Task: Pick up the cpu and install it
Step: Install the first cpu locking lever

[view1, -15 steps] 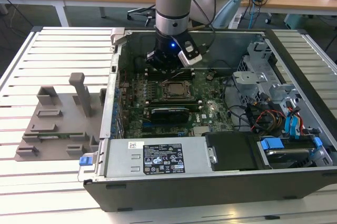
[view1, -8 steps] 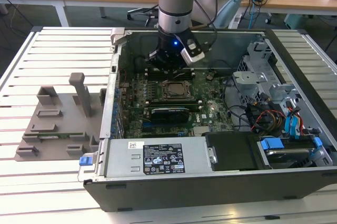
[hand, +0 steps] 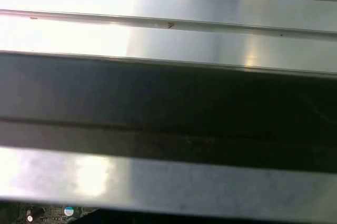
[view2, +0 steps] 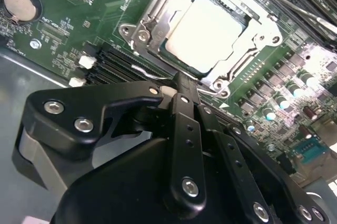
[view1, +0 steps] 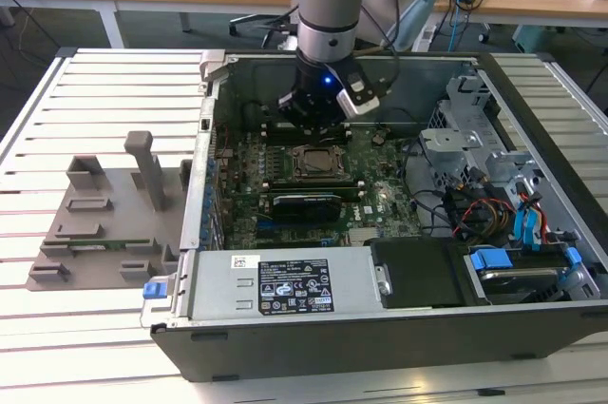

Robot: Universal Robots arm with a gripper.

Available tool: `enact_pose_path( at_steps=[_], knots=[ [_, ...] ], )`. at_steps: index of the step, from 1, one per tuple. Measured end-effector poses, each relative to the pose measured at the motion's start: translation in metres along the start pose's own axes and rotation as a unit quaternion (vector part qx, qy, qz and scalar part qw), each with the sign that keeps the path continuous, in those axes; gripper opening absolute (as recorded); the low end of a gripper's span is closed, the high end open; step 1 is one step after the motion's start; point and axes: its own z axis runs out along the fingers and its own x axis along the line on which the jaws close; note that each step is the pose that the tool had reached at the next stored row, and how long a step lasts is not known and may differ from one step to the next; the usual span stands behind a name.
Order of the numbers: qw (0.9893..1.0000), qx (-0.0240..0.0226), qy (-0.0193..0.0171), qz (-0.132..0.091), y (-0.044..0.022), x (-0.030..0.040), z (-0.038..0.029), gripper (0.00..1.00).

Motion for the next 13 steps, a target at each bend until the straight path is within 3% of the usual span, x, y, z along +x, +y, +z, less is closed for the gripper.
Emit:
enact_pose_path(
  at_steps=[13],
  knots=[
    [1.0,0.0004,0.0051,0.0,-0.0015,-0.0187,0.0065,0.11]
  ],
)
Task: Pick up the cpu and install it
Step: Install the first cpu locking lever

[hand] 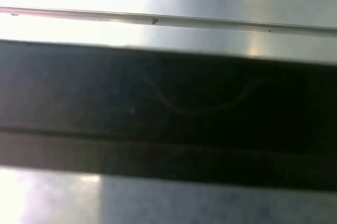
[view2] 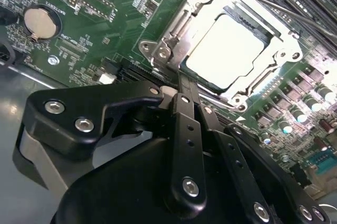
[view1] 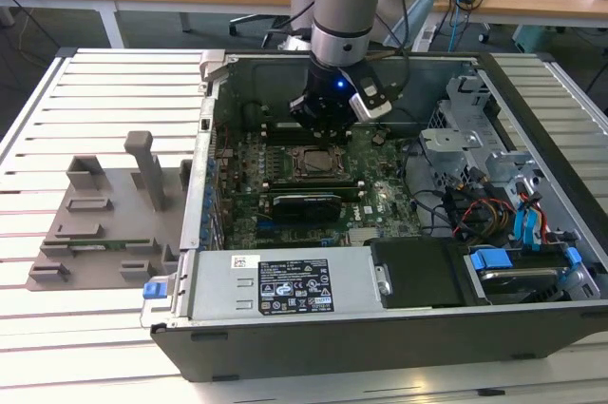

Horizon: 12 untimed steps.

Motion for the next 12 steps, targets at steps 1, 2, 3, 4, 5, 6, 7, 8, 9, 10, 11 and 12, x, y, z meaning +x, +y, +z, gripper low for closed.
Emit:
enact_pose_path(
  at_steps=[1,2,3,4,5,6,7,8,9,10,11,12],
  knots=[
    [1.0,0.0,0.0003,0.0,-0.0001,-0.0014,0.0004,0.11],
    [1.0,0.0001,0.0006,0.0,-0.0002,-0.0023,0.0006,0.11],
    [1.0,0.0003,0.0009,0.0,-0.0003,-0.0032,0.001,0.11],
    [1.0,0.0005,0.001,0.0,-0.0005,-0.004,0.0014,0.11],
    [1.0,0.0006,0.0012,0.0,-0.0005,-0.0045,0.0019,0.11],
    [1.0,0.0007,0.0011,0.0,-0.0005,-0.0048,0.0022,0.11],
    [1.0,0.0006,0.001,0.0,-0.0005,-0.0049,0.0026,0.11],
    [1.0,0.0006,0.0009,0.0,-0.0004,-0.005,0.0029,0.11],
    [1.0,0.0007,0.001,0.0,-0.0005,-0.0051,0.0029,0.11],
    [1.0,0.0008,0.001,0.0,-0.0006,-0.0051,0.003,0.11],
    [1.0,0.0008,0.001,0.0,-0.0006,-0.0052,0.0032,0.11],
    [1.0,0.0008,0.001,0.0,-0.0006,-0.0052,0.0033,0.11]
  ],
)
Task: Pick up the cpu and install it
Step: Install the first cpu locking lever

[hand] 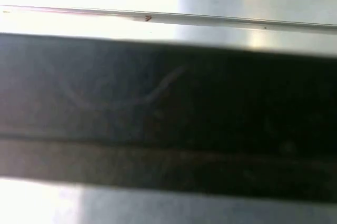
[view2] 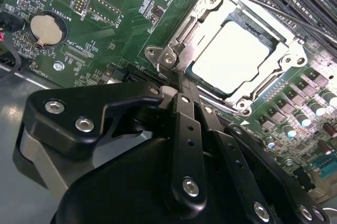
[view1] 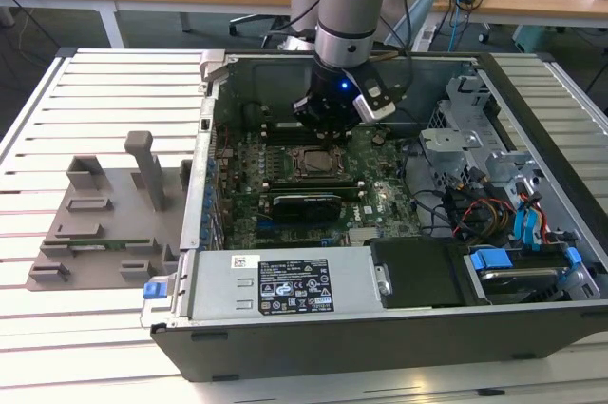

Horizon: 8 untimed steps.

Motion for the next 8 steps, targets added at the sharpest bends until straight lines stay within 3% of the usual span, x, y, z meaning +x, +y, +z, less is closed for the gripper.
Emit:
enact_pose_path(
  at_steps=[8],
  knots=[
    [1.0,0.0001,0.0001,0.0,-0.0002,0.0,0.0008,0.11]
  ],
)
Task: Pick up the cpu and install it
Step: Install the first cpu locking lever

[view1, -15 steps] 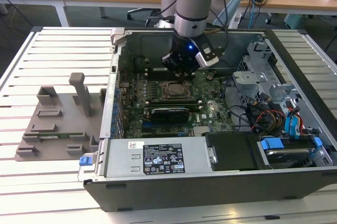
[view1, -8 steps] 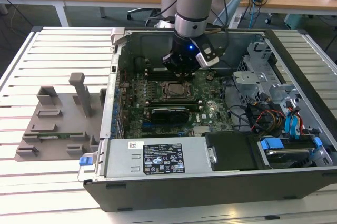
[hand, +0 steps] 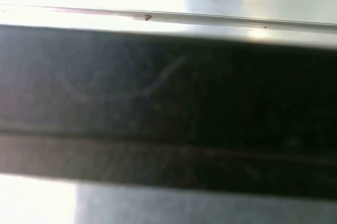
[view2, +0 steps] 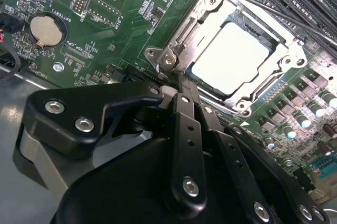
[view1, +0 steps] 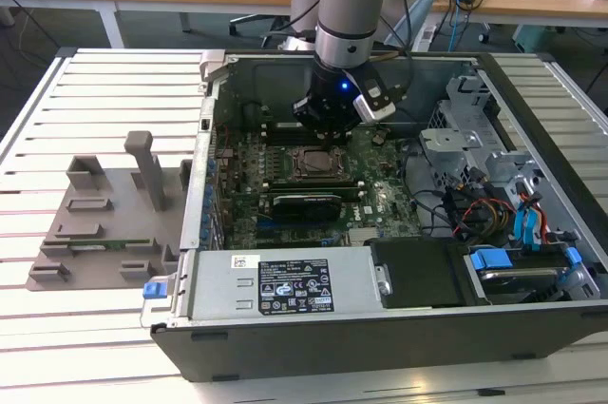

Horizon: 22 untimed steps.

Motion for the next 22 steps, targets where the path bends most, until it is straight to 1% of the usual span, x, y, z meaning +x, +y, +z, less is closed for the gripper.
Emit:
enact_pose_path(
  at_steps=[3,7,11,12,13,14,15,16,18,20,21,22],
  knots=[
    [1.0,-0.0013,-0.0002,0.0,0.0002,-0.0004,0.0006,0.11],
    [1.0,-0.0063,-0.0007,0.0,0.0004,-0.0004,0.0008,0.11],
    [1.0,-0.0059,-0.0009,0.0,0.0005,-0.0004,-0.0021,0.11],
    [1.0,-0.001,-0.0003,0.0,0.0005,-0.0004,-0.0056,0.11],
    [1.0,0.0033,-0.0001,0.0,0.0006,-0.0004,-0.0074,0.11],
    [1.0,0.009,0.0003,0.0,0.0007,-0.0003,-0.0094,0.11],
    [0.9998,0.0175,0.001,0.0,0.0006,-0.0002,-0.0117,0.11],
    [0.9998,0.0208,0.0012,0.0,0.0005,-0.0002,-0.0123,0.11],
    [0.9997,0.0256,0.0016,0.0,-0.0011,-0.0001,-0.0131,0.11],
    [0.9996,0.0266,0.0016,0.0,-0.0028,0.0,-0.0131,0.11],
    [0.9996,0.0276,0.0017,0.0,-0.006,0.0002,-0.0132,0.11],
    [0.9996,0.0282,0.0017,0.0,-0.0078,0.0004,-0.0133,0.11]
  ],
)
